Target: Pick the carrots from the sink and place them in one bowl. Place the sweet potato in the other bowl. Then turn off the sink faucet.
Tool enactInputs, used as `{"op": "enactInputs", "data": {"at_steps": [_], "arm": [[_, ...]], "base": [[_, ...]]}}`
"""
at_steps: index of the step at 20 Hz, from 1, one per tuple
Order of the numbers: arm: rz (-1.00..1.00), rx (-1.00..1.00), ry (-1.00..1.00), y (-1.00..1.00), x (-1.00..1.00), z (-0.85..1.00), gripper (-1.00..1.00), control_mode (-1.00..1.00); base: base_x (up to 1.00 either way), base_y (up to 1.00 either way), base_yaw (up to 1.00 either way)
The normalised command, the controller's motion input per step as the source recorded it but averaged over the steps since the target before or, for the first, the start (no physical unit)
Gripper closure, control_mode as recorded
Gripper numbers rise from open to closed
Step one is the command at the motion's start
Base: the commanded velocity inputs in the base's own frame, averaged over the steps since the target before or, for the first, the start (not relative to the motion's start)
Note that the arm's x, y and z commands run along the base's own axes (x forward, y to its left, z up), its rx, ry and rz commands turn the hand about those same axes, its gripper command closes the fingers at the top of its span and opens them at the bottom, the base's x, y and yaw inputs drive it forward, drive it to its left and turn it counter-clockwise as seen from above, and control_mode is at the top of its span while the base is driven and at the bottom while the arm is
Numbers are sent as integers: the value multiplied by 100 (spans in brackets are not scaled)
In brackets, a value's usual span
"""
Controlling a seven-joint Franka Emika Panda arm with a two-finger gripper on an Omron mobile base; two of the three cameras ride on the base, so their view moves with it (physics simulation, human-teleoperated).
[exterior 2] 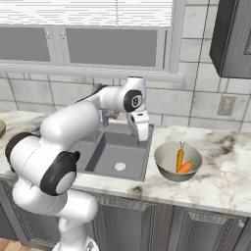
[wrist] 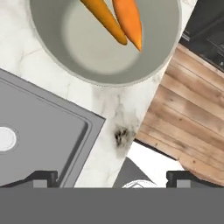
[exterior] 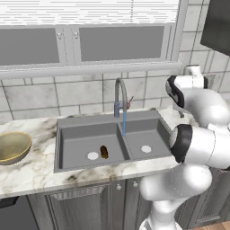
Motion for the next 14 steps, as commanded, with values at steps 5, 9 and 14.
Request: {"op": "enactInputs", "data": {"at_steps": [5,9,14], "arm": [[30,0,11,66,-20,0,-100,-100],[57,11,24,57,-7,-3,-100,-100],[72,19,26,62,0,-12,-100,-100]], "base": [[0,0,0],[0,0,0],[0,0,0]]}}
